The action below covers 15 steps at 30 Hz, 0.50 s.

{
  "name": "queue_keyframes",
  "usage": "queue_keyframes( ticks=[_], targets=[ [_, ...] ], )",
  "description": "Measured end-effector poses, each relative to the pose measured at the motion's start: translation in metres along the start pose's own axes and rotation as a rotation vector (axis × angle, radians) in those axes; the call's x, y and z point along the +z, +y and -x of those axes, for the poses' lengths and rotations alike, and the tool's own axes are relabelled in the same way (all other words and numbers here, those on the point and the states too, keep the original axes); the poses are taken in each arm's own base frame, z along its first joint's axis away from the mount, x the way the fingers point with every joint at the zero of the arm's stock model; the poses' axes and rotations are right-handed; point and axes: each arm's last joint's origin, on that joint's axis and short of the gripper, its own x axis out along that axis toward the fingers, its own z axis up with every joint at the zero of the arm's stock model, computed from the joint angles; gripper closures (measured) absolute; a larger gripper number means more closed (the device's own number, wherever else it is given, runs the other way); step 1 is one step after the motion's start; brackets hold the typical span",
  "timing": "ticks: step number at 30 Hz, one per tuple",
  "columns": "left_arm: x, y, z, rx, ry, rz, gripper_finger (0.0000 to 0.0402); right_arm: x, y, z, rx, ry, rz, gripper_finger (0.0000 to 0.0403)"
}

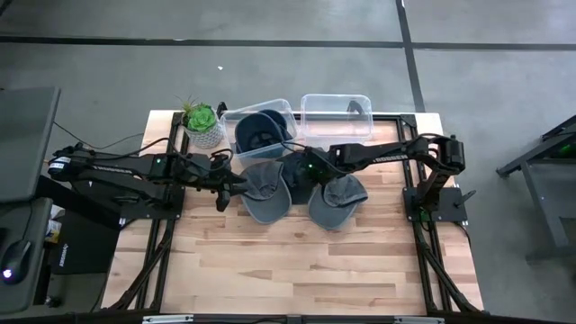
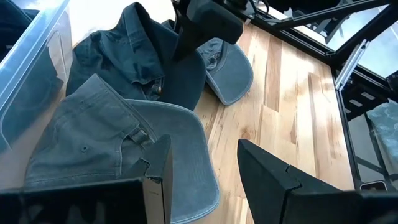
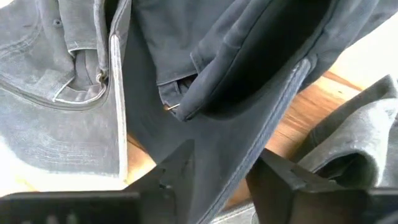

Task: Pick & Place hat
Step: Put the dark blue cap into the left transparent bin

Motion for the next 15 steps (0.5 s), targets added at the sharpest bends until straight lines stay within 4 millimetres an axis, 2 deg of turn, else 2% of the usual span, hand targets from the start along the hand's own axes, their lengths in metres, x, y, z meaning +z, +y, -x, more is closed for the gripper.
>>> queue_keyframes(
  ticks=[8, 15],
  targets=[
    [0.0000, 0.0000, 0.0000, 0.001, -0.001, 0.007, 0.0273, 0.0001, -0.0001, -0.0001, -0.001, 0.000, 0.057, 0.0391],
    [0.0000, 0.0000, 0.0000, 0.001, -0.001, 0.008, 0.0273, -0.0015, 0.0014, 0.0019, 0.017, 0.015, 0.125, 0.0397]
  ],
)
